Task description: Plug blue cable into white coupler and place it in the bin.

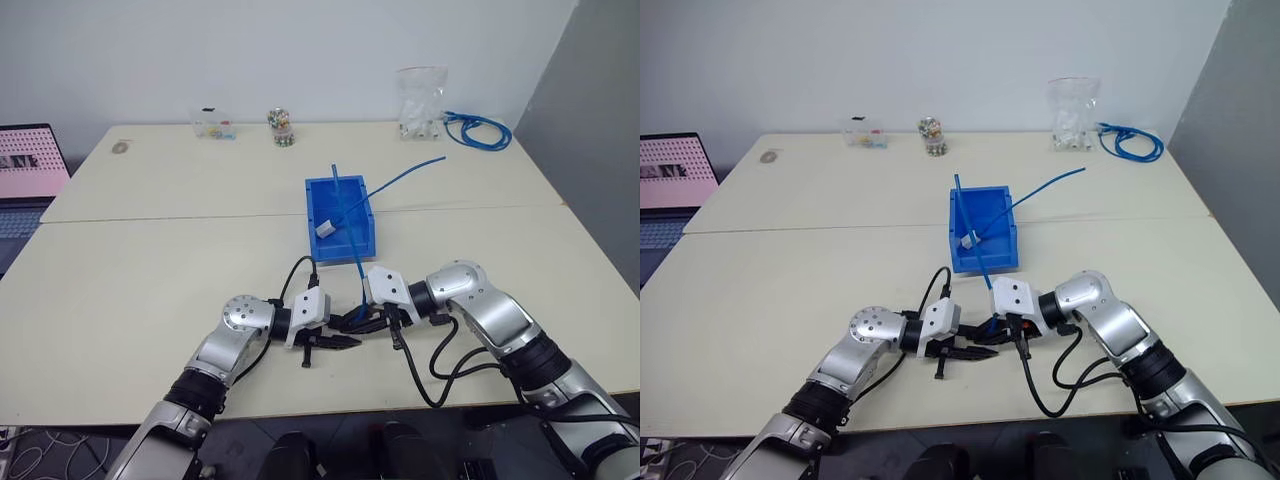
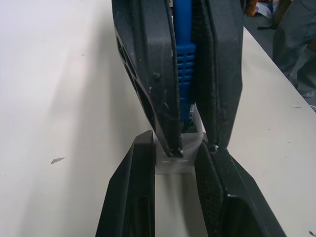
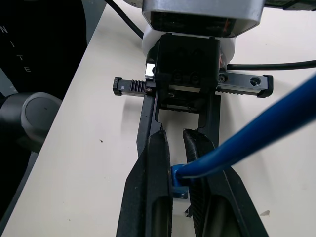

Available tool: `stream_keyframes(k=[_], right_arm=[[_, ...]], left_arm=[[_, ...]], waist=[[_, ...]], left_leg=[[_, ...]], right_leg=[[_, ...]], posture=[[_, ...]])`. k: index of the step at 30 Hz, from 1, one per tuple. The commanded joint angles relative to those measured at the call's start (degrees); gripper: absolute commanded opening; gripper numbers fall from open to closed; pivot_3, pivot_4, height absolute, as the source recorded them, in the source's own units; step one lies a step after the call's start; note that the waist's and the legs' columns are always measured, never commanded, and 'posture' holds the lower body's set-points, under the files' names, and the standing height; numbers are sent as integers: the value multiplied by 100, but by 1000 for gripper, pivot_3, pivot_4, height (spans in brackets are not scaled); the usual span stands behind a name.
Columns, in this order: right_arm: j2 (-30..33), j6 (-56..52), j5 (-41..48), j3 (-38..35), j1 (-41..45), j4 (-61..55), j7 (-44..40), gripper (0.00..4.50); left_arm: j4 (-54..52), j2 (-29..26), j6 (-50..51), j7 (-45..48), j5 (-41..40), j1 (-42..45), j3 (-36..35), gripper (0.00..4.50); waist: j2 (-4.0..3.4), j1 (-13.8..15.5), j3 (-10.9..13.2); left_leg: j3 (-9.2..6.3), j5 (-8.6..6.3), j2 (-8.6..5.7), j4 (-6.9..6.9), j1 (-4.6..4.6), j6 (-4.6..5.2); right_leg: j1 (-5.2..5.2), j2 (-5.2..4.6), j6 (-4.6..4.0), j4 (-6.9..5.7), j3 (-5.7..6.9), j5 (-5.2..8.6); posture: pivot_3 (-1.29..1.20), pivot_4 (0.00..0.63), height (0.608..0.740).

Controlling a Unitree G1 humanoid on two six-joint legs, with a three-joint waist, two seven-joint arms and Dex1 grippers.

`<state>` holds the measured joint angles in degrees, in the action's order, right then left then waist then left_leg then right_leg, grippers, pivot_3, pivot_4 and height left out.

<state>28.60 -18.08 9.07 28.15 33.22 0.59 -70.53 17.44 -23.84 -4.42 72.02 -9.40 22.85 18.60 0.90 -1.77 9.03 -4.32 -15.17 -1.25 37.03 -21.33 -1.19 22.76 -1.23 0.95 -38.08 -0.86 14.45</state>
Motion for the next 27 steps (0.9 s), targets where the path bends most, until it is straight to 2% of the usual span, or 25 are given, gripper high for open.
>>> stream_keyframes(k=[1,2,5,10,13,16,19,21,26,27], right_arm=[[-11,-164,-220,108,-171,307,95,163],[-11,-269,-129,-17,-160,225,145,163],[21,-785,239,-446,-168,-194,277,163],[11,-2798,1611,-1708,-15,-960,717,163],[-196,-3873,2307,-2546,491,-722,1216,163],[-509,-4543,2709,-3281,1443,218,1734,163],[-774,-4487,2605,-3560,2440,1466,2167,163],[-905,-4201,2408,-3578,2967,2270,2357,163],[-1294,-2898,1591,-3358,4123,4504,2818,163],[-1365,-2661,1481,-3311,4263,4817,2758,506]], left_arm=[[-295,50,51,-187,-87,81,-182,1125],[-392,61,167,-203,-158,92,-230,1479],[-866,85,613,-400,-393,31,-413,2073],[-2246,-212,1496,-798,-916,-461,-875,3087],[-3096,-478,2150,-1055,-1310,-761,-1211,3775],[-3792,-692,2495,-1484,-1448,-1147,-1620,4412],[-4154,-424,2736,-2601,-1272,-1141,-2064,4478],[-4492,-191,3178,-3171,-1493,-1115,-2238,4478],[-5203,352,3572,-4378,-1370,-1411,-2348,4478],[-5319,448,3596,-4567,-1302,-1527,-2311,4494]], waist=[[0,-1,2],[0,-2,2],[1,3,4],[-2,-11,20],[-5,-15,33],[-9,-42,48],[-15,-8,57],[-16,-2,61],[-16,2,61],[-14,-1,62]], left_leg=[[-1,-1,0,-6,27,0],[-1,-2,1,-8,48,0],[-6,-2,2,-7,48,-1],[-15,-5,0,-6,36,-6],[-20,-7,5,-9,32,-10],[-21,-7,4,-11,32,-10],[-16,-8,2,-12,36,-11],[-15,-8,0,-13,34,-11],[0,-11,-4,-15,24,-14],[0,-11,-6,-12,19,-14]], right_leg=[[-29,0,2,8,1,4],[-50,0,21,12,1,20],[-52,0,22,10,-1,22],[-45,-14,12,11,-12,17],[-39,-13,4,10,-11,17],[-41,-12,14,9,-7,24],[-41,-11,5,9,-12,20],[-39,-11,-2,11,-11,16],[-34,-11,-10,17,-12,9],[-33,-12,-10,20,-14,10]], posture=[[0,150,740],[0,150,740],[0,150,740],[0,150,740],[0,150,740],[0,150,740],[0,150,740],[0,150,740],[0,150,740],[0,150,740]])
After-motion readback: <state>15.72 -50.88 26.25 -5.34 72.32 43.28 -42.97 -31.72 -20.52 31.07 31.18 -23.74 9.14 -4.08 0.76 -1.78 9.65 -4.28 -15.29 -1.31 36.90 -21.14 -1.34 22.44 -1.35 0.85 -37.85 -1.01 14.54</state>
